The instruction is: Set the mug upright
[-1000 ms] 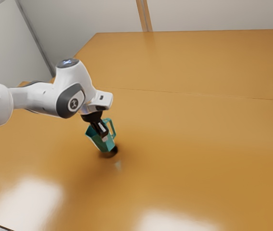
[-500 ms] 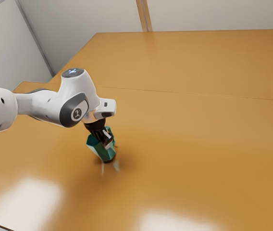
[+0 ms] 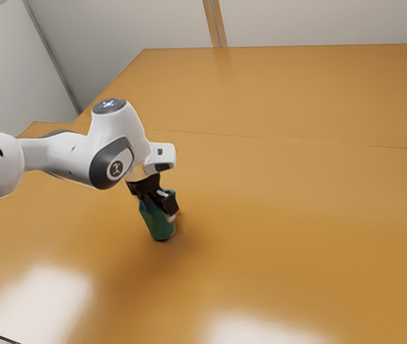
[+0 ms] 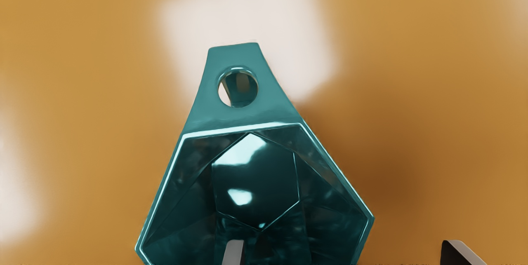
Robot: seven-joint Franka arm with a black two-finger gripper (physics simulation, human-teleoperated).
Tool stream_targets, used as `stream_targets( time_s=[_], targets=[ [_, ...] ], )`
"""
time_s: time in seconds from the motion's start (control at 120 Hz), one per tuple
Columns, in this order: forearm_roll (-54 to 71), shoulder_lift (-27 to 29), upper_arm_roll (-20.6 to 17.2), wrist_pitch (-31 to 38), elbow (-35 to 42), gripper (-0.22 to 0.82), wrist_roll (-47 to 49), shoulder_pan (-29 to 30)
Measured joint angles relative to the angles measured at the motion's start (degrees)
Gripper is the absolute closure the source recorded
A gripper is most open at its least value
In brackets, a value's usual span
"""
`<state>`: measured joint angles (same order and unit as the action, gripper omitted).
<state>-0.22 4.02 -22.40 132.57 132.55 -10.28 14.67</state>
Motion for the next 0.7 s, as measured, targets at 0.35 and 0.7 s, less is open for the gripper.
stream_targets(
  time_s=[0.35, 0.7],
  targets=[
    [-0.24, -2.29, -0.20, -18.78, -23.76, 0.02, 2.20, 0.96],
    [0.02, -8.77, 8.30, -35.09, -45.17, 0.00, 4.56, -4.01]
  ],
)
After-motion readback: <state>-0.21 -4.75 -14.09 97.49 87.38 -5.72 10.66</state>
